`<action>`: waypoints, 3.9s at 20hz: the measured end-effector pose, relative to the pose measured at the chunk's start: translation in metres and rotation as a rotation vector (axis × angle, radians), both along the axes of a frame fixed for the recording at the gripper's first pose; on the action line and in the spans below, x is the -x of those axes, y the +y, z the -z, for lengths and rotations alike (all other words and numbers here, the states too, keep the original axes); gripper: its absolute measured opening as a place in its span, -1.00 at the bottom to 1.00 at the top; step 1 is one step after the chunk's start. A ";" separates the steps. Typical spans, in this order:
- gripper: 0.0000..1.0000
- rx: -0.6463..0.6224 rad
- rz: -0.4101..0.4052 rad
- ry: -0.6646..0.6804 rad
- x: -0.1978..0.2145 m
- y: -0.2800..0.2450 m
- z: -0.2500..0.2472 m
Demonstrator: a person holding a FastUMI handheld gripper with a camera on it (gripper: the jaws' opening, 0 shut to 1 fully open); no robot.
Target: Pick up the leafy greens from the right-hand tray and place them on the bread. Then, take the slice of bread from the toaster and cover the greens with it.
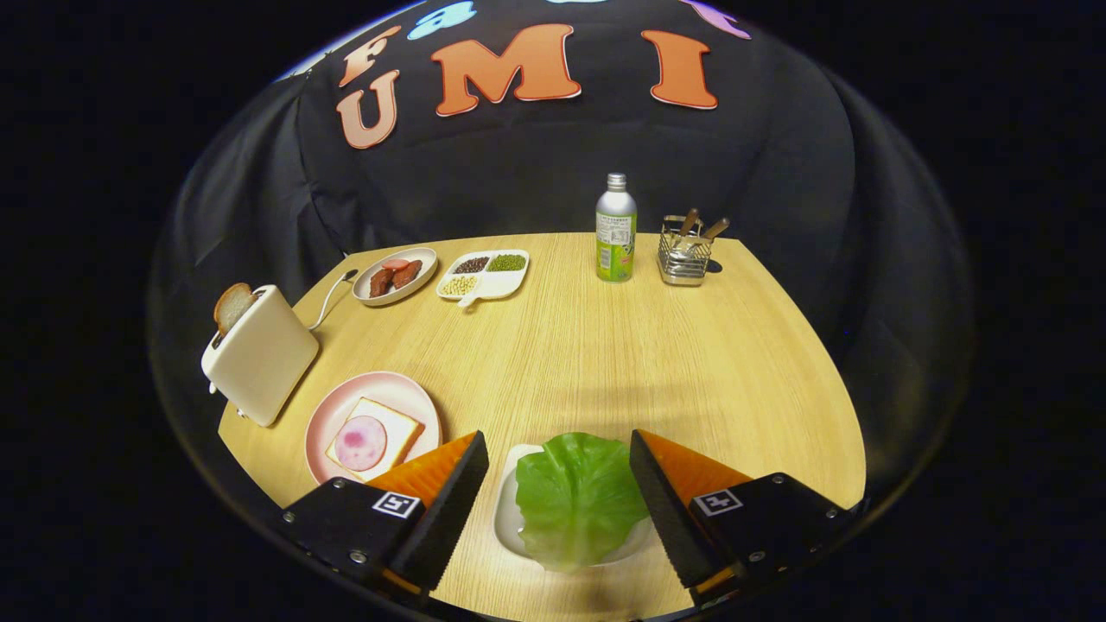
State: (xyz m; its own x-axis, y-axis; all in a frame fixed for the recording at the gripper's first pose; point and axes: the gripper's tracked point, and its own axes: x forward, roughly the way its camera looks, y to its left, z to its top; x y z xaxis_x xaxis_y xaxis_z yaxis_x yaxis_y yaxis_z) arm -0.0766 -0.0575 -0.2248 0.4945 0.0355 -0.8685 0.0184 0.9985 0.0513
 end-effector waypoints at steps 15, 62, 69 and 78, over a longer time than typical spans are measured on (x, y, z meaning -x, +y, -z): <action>0.85 0.052 -0.014 0.214 0.040 -0.012 0.073; -0.94 -0.130 -0.281 -0.062 -0.020 0.140 -0.007; -0.94 -0.143 -0.330 -0.033 -0.022 0.172 0.014; -0.91 -0.202 -0.380 0.054 -0.012 0.223 0.046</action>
State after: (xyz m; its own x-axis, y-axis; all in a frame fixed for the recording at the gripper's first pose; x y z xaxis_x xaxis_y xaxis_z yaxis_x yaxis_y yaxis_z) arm -0.0649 0.1654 -0.2706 0.3675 0.3780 -0.8497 -0.3405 0.9049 0.2554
